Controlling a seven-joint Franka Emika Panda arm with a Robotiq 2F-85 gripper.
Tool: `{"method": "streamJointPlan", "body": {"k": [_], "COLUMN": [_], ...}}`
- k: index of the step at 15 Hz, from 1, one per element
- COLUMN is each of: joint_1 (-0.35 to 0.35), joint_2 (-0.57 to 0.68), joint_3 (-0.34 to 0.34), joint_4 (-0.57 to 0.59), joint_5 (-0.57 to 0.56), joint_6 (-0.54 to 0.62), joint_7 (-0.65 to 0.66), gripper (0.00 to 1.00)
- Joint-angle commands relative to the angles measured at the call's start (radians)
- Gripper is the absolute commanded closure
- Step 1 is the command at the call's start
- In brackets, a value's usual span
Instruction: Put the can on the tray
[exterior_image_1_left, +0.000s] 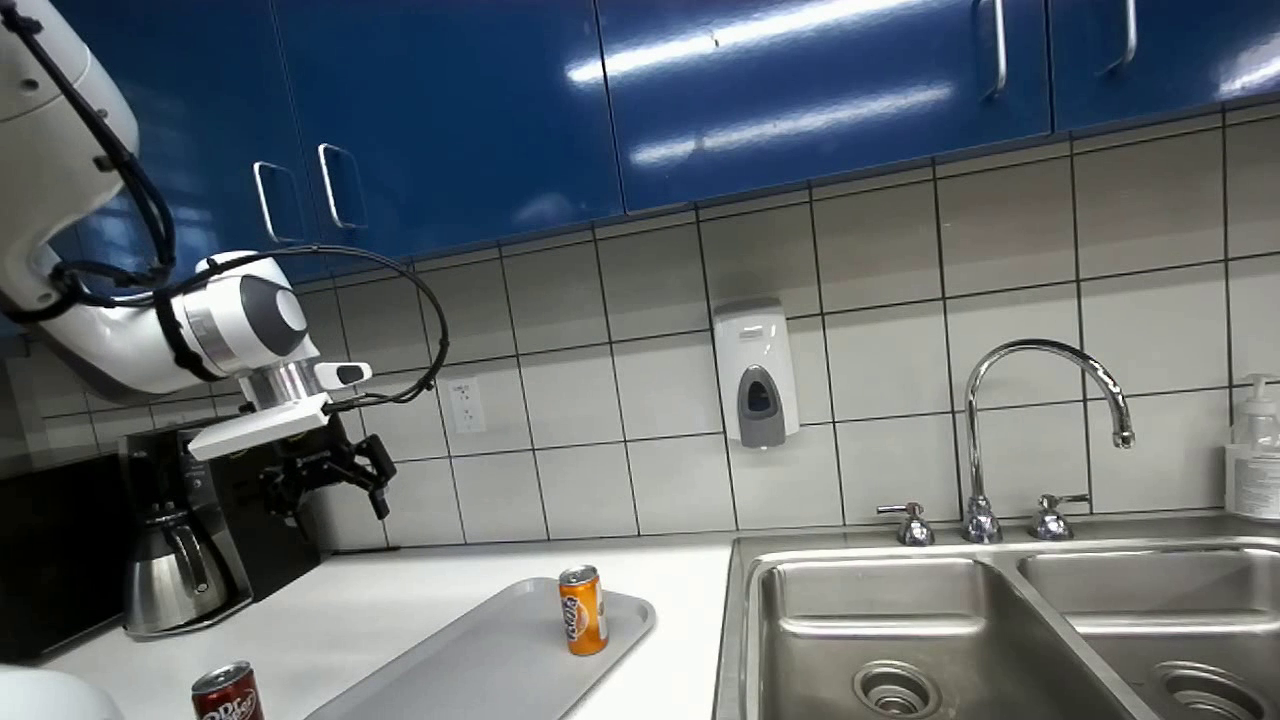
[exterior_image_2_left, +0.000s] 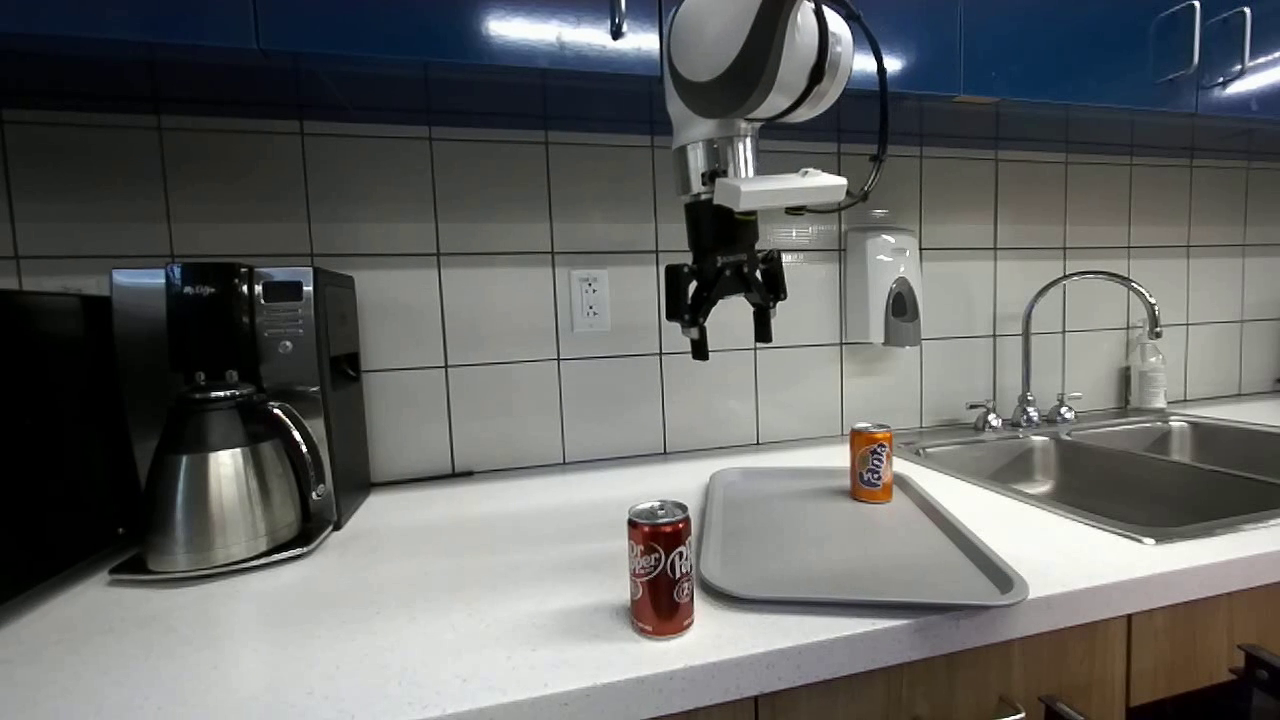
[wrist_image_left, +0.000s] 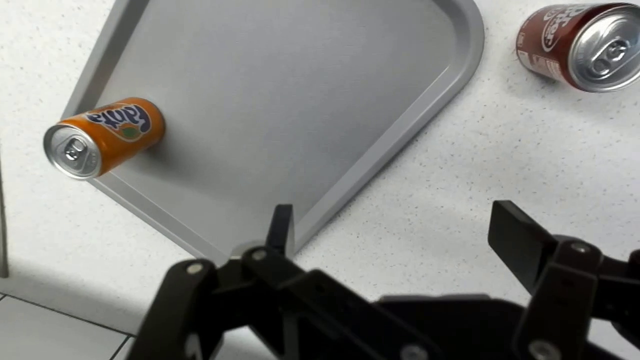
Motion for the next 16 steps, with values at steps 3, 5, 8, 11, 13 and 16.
{"method": "streamJointPlan", "body": {"k": [3, 5, 8, 11, 13, 16], "joint_1": [0.035, 0.047, 0.067, 0.080, 0.085, 0.092], "joint_2": [0.069, 0.081, 0.090, 0.091, 0.090, 0.090], "joint_3": [0.027, 0.030, 0.039, 0.045, 0.049, 0.053], "joint_4": [0.057, 0.056, 0.053, 0.042, 0.032, 0.015], "joint_5": [0.013, 0.020, 0.029, 0.051, 0.072, 0.104], "joint_6": [-0.002, 0.014, 0.032, 0.058, 0.079, 0.109], "joint_7": [0.024, 0.004, -0.011, -0.032, -0.055, -0.098], "gripper": [0.00, 0.00, 0.00, 0.00, 0.00, 0.00]}}
